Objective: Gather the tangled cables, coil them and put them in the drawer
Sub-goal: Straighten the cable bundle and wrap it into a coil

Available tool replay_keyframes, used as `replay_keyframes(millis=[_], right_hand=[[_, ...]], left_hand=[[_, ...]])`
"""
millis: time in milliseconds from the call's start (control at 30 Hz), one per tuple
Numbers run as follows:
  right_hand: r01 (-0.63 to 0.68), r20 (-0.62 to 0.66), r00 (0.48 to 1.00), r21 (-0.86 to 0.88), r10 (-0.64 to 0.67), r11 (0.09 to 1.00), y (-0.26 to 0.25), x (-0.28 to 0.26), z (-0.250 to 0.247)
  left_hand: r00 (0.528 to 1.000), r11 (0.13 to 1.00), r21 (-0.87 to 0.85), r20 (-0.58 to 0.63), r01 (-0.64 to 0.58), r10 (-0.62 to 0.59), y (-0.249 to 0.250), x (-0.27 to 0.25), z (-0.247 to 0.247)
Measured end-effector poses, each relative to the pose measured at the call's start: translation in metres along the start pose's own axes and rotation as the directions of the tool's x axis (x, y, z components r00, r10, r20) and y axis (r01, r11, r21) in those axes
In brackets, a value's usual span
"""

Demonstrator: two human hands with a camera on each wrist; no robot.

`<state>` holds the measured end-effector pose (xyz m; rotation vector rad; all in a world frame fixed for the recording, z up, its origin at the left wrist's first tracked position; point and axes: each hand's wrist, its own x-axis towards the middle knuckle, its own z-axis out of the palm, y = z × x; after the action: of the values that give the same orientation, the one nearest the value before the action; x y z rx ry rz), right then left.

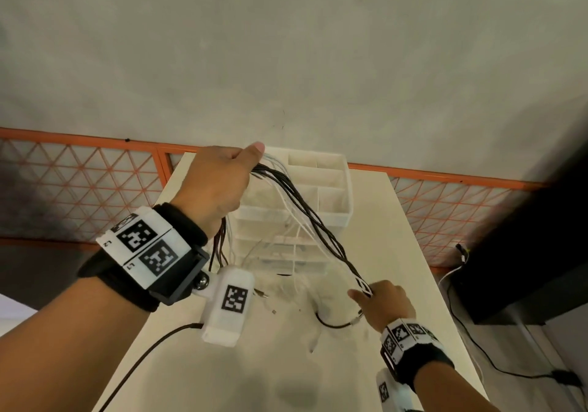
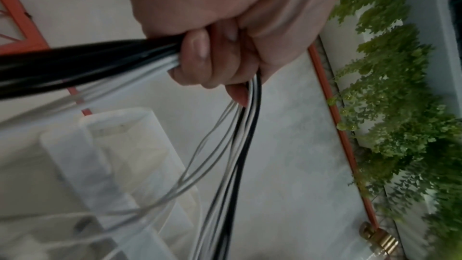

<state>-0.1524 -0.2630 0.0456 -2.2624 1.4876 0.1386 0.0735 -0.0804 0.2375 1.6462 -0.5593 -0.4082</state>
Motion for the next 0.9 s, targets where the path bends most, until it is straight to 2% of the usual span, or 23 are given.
replay_keyframes(millis=[100,167,233,300,367,433,500,533,600,700,800,900], right_hand=[[0.023,0.086,0.996,0.007,-0.023,1.000,-0.002,-0.002,-0.004],[0.106,0.143,0.984,0.023,-0.108,0.994,-0.014,-0.004,-0.022],[0.237,0.153,0.955,0.121,-0.254,0.964,-0.035,-0.014,-0.052],[0.392,0.090,0.901,0.253,-0.425,0.885,-0.062,-0.035,-0.088],[0.527,-0.045,0.839,0.320,-0.543,0.788,-0.093,-0.056,-0.114],[0.627,-0.175,0.778,0.275,-0.603,0.729,-0.119,-0.066,-0.119],[0.665,-0.251,0.740,0.129,-0.624,0.736,-0.134,-0.063,-0.106],[0.634,-0.244,0.761,0.083,-0.601,0.769,-0.135,-0.057,-0.096],[0.503,-0.146,0.859,0.062,-0.491,0.862,-0.122,-0.041,-0.077],[0.299,-0.033,0.954,0.061,-0.297,0.952,-0.084,-0.012,-0.053],[0.149,-0.073,0.987,0.083,-0.143,0.985,-0.054,0.012,-0.045],[0.104,-0.151,0.984,0.094,-0.089,0.990,-0.043,0.027,-0.055]], left_hand=[[0.999,0.999,0.035,0.047,0.007,-0.008,0.000,-0.005,0.004],[0.999,0.998,0.055,0.047,0.015,-0.018,-0.003,-0.006,0.008],[0.998,0.996,0.085,0.054,0.006,-0.011,-0.007,-0.008,0.011],[0.996,0.986,0.162,0.085,-0.036,0.022,-0.009,-0.011,0.016],[0.986,0.959,0.259,0.150,-0.111,0.073,-0.010,-0.017,0.024],[0.962,0.909,0.361,0.243,-0.207,0.123,-0.009,-0.024,0.034],[0.935,0.839,0.459,0.323,-0.290,0.146,-0.008,-0.029,0.041],[0.928,0.808,0.500,0.341,-0.312,0.148,-0.008,-0.031,0.043],[0.930,0.771,0.549,0.334,-0.324,0.154,-0.007,-0.031,0.038],[0.947,0.775,0.563,0.290,-0.285,0.138,-0.004,-0.026,0.020],[0.932,0.762,0.583,0.354,-0.281,0.073,-0.007,-0.024,0.007],[0.906,0.722,0.628,0.424,-0.288,-0.007,-0.020,-0.025,0.005]])
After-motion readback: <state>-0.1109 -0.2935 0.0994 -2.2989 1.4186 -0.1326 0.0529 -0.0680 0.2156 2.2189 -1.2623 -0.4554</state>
